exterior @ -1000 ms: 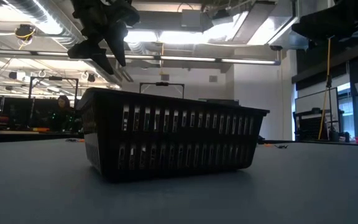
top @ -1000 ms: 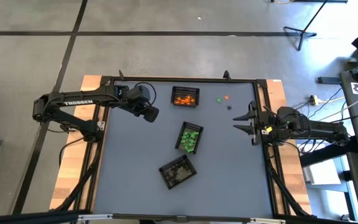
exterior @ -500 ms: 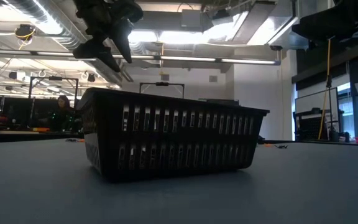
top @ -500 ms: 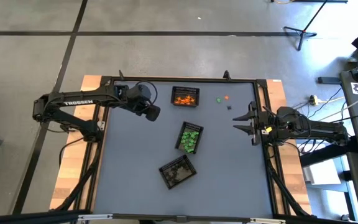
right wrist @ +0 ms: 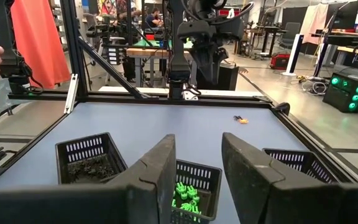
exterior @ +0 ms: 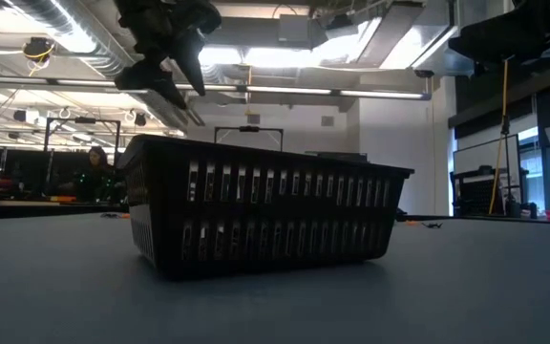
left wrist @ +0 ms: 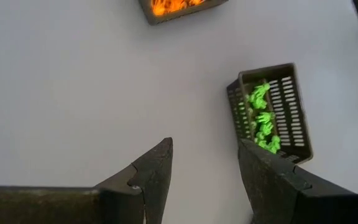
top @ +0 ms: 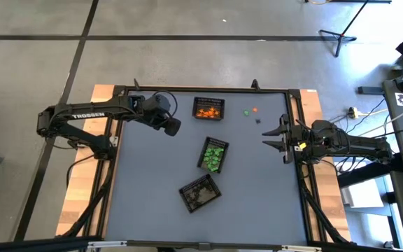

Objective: Sort Halloween decoration
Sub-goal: Put the black spider toy into the bottom black bin

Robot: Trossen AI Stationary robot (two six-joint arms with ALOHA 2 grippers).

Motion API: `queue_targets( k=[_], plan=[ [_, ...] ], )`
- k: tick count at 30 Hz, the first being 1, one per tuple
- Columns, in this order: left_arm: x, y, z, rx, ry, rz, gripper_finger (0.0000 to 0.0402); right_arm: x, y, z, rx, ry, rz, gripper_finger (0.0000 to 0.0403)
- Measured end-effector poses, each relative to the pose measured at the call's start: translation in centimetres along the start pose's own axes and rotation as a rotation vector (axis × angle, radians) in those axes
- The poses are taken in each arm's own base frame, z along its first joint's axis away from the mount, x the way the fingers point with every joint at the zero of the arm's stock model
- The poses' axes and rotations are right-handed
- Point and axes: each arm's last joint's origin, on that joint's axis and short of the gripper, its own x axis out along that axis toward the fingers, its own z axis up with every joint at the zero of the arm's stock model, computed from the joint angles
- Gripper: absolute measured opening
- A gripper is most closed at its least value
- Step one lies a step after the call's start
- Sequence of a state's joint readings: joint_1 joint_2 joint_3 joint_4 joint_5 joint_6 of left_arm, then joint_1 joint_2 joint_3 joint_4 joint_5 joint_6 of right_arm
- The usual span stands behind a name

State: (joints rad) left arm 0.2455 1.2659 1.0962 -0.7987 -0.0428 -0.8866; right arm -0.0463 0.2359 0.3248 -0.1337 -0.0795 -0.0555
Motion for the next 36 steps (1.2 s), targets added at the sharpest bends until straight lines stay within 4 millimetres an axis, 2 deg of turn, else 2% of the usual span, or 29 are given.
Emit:
queue_targets(
  k=[9,12,15,20,26,32,36],
  plan=[
    [-0.1,-0.7,0.9,0.024,-0.134,-0.036,0.0176,0.0,0.0,0.0,0.0,0.0,0.0,0.0127],
    [-0.1,-0.8,1.1,0.086,-0.156,-0.035,0.0176,0.0,0.0,0.0,0.0,0.0,0.0,0.0127],
    [0.0,-0.4,1.4,0.138,-0.194,0.022,0.0176,0.0,0.0,0.0,0.0,0.0,0.0,0.0127],
    [0.0,0.7,2.5,0.08,-0.302,0.145,0.0176,0.0,0.0,0.0,0.0,-0.001,0.0,0.0127],
    [-0.2,3.2,3.8,-0.112,-0.383,0.326,0.0176,0.0,0.0,0.0,0.0,-0.001,0.0,0.0127],
    [-0.6,7.0,3.4,-0.333,-0.251,0.539,0.0176,0.0,0.0,0.0,0.0,-0.001,0.0,0.0127],
    [0.5,8.7,3.1,-0.448,-0.195,0.535,0.0176,0.0,0.0,0.0,0.0,0.0,0.0,0.0127]
  ],
)
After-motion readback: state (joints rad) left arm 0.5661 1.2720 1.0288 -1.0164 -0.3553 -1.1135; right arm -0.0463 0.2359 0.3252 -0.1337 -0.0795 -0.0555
